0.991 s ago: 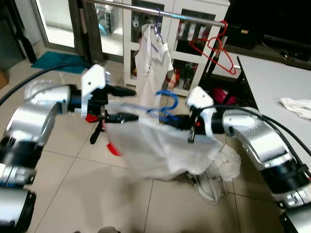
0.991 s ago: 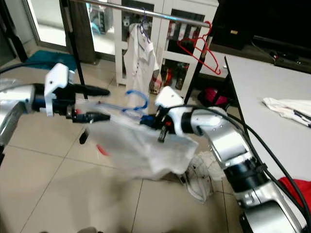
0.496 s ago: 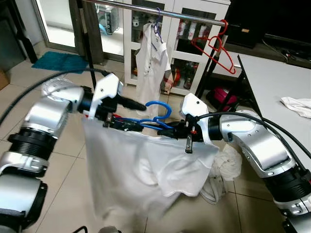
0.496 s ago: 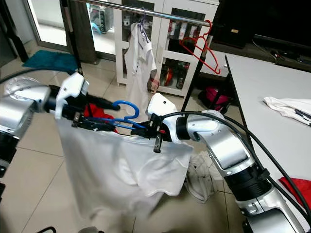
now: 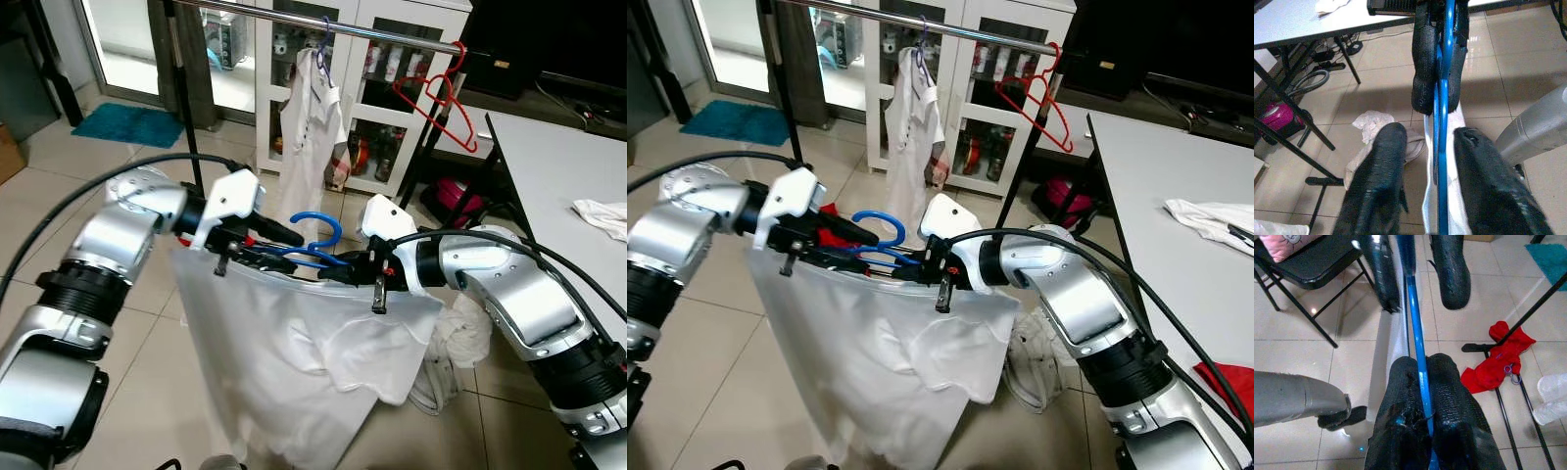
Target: Hang hanger
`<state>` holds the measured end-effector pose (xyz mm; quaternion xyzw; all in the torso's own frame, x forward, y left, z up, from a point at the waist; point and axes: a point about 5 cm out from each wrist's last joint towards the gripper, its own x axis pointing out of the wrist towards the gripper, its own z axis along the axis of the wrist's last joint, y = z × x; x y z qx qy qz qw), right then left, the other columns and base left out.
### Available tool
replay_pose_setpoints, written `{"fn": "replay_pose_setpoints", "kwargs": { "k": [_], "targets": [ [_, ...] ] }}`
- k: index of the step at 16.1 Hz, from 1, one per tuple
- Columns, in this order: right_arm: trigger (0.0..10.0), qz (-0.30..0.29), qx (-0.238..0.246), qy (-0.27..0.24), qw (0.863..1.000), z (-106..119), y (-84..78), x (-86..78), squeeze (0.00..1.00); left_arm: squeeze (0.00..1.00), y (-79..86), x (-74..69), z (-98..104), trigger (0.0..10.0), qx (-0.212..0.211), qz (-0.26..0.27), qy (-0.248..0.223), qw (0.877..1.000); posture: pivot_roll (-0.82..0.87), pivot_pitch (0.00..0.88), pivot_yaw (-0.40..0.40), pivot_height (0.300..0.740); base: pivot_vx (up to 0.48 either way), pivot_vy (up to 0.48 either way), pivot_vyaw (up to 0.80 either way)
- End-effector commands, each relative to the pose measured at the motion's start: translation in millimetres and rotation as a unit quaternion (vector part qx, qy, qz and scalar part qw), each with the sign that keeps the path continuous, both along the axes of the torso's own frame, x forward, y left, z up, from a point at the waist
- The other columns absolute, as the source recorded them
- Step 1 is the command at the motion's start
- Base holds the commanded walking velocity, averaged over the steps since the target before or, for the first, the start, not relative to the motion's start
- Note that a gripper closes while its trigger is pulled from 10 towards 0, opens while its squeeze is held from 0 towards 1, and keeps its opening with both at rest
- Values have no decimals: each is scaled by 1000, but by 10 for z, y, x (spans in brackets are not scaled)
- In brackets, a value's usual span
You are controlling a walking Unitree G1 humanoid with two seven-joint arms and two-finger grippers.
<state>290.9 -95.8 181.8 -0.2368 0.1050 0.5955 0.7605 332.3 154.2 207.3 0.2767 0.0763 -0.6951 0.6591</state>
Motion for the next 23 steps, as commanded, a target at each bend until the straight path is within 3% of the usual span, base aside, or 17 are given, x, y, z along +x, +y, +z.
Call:
{"fn": "replay_pose_setpoints", "kwargs": {
  "k": [1, 5, 11, 16, 17, 18, 23],
  "targets": [
    [10000, 15, 10, -22, 1000, 119, 49, -15, 0, 0, -60, 3, -49, 0, 9, -4, -5, 1000, -33, 0, -80, 740, 0, 0, 0],
    [10000, 15, 10, -19, 1000, 118, 56, -14, 0, 0, -138, 36, -126, 0, 10, 12, -21, 1000, -34, 0, -81, 740, 0, 0, 0],
    [10000, 11, 11, -19, 1000, 126, 56, -6, 0, 0, -188, 8, -199, 0, -1, 7, -9, 1000, -36, 0, -80, 740, 0, 0, 0],
    [10000, 7, 18, -12, 1000, 125, 54, -3, 0, 0, -123, 0, -210, 0, -18, 24, 0, 1000, -35, 0, -80, 740, 0, 0, 0],
    [10000, 5, 20, -10, 1000, 125, 50, 1, 612, 0, -105, -1, -209, 0, -21, 28, 2, 999, -35, 0, -80, 740, 0, 0, 0],
    [10000, -1, 27, -6, 1000, 135, 30, 17, 1000, 0, -57, -6, -207, 0, -24, 36, 7, 999, -35, 0, -80, 740, 0, 0, 0],
    [10000, -54, 83, -23, 995, 366, -264, 116, 1000, 0, 275, 19, -218, 0, -16, 111, 7, 994, -25, 0, -78, 740, 0, 0, 0]
  ]
}}
